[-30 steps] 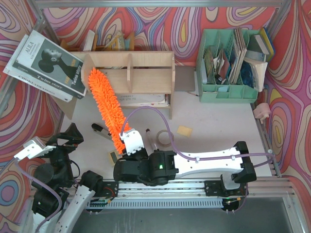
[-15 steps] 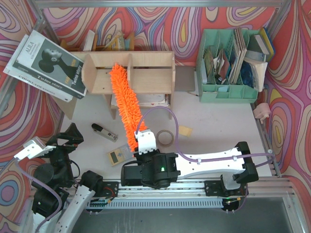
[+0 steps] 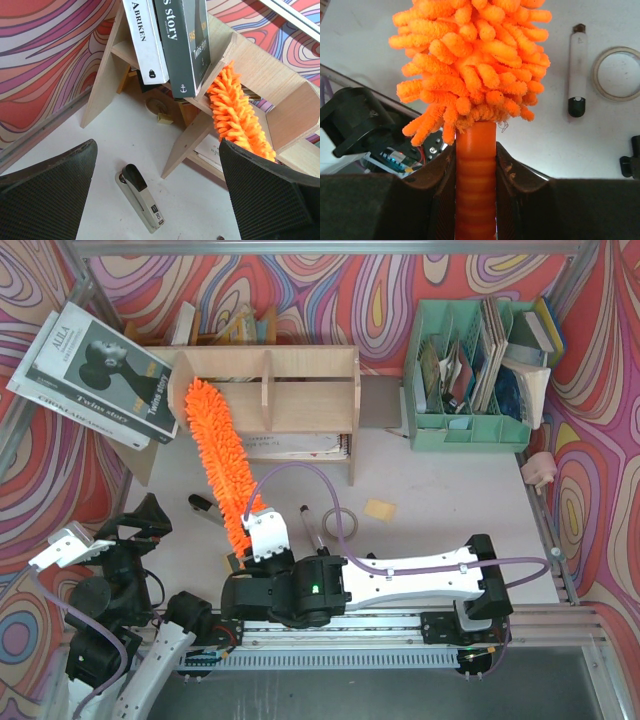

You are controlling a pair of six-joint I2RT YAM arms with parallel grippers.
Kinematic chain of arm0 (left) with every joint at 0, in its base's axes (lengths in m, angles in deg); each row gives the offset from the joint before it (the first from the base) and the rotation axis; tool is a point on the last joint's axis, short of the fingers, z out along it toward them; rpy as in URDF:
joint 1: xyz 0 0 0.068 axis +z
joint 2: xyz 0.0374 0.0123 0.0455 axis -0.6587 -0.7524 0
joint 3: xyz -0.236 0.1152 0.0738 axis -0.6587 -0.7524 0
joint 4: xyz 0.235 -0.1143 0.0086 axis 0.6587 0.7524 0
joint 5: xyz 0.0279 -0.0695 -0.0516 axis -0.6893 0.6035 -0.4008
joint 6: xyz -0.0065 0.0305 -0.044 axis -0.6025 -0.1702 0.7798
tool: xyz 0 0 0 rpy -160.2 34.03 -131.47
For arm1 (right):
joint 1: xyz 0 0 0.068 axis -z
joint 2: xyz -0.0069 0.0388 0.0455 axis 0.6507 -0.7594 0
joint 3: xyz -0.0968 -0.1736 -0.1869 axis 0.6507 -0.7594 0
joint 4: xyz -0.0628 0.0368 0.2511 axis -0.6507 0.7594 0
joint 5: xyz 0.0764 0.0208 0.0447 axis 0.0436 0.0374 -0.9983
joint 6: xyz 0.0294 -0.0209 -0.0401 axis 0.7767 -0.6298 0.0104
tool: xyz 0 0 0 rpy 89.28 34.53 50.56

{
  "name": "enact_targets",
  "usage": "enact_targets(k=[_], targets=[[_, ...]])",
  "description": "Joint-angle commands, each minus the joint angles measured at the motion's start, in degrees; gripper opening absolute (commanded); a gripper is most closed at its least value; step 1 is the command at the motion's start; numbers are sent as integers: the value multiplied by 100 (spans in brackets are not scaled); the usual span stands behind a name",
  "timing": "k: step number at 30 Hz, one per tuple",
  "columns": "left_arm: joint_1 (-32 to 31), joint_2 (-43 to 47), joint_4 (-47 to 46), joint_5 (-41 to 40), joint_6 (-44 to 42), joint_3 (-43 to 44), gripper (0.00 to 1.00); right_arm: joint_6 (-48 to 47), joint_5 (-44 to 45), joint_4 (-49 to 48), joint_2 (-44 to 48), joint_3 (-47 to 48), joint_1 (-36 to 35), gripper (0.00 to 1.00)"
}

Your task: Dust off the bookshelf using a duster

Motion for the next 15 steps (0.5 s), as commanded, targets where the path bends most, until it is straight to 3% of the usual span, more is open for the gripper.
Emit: enact_targets(k=[1, 7, 15], targets=[[34, 27, -73, 37, 42, -70, 98, 459, 738, 574, 175, 161, 30, 0], [40, 13, -87, 75, 46, -66, 98, 836, 869, 1156, 215, 178, 253, 0], [37, 15, -78, 63, 42, -71, 98, -222, 379, 222, -278, 617, 258, 0]])
